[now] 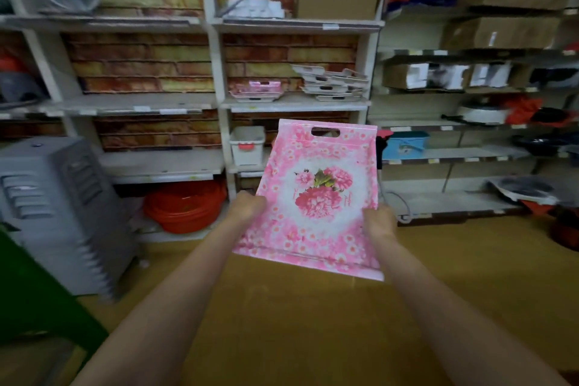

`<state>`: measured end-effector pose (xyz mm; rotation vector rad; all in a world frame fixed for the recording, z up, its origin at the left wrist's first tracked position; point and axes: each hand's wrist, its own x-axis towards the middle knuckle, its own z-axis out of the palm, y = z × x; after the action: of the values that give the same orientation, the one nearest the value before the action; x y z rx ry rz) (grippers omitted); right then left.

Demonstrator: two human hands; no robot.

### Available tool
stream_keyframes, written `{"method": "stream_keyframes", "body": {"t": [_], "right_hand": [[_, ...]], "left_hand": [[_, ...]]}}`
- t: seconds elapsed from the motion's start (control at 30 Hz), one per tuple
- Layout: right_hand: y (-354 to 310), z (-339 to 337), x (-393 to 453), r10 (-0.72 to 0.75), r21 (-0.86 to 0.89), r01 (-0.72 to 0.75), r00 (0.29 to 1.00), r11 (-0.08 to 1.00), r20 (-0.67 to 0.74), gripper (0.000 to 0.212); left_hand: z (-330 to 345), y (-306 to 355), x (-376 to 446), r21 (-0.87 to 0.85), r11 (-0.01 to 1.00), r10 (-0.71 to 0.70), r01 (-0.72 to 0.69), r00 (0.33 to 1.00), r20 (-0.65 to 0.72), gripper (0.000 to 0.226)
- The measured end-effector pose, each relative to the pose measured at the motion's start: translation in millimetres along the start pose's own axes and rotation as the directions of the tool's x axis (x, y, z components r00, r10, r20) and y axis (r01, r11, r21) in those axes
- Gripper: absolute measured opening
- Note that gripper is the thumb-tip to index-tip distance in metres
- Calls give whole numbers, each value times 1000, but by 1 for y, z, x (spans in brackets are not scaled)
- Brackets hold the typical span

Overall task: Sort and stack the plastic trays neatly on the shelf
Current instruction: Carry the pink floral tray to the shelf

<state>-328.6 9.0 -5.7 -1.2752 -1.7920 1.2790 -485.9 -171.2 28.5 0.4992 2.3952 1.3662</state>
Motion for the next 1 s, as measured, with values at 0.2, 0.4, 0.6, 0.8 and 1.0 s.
{"method": "stream_keyframes", "body": {"t": [0.2, 0.4, 0.6, 0.8, 1.0], "right_hand": [[-27, 59, 11, -52, 44, 49, 997, 998, 65, 27], [-36, 78, 39, -39, 143, 27, 996, 989, 80, 24], [-41, 95, 87, -57, 153, 38, 991, 987, 122, 23], [-73, 99, 150, -96, 122, 76, 981, 990, 166, 19], [-92, 104, 210, -144, 124, 125, 977, 984, 159, 23]], "left_hand": [[-36, -9, 41, 44, 995, -77, 93, 959, -273, 42], [-31, -3, 81, -216, 970, -159, 111, 962, -220, 50], [-9, 2, 120, -231, 956, -229, 182, 955, -191, 63], [0, 31, 168, -331, 930, -221, 163, 964, -149, 53], [21, 60, 210, -324, 943, -152, 78, 966, -208, 41]]}}
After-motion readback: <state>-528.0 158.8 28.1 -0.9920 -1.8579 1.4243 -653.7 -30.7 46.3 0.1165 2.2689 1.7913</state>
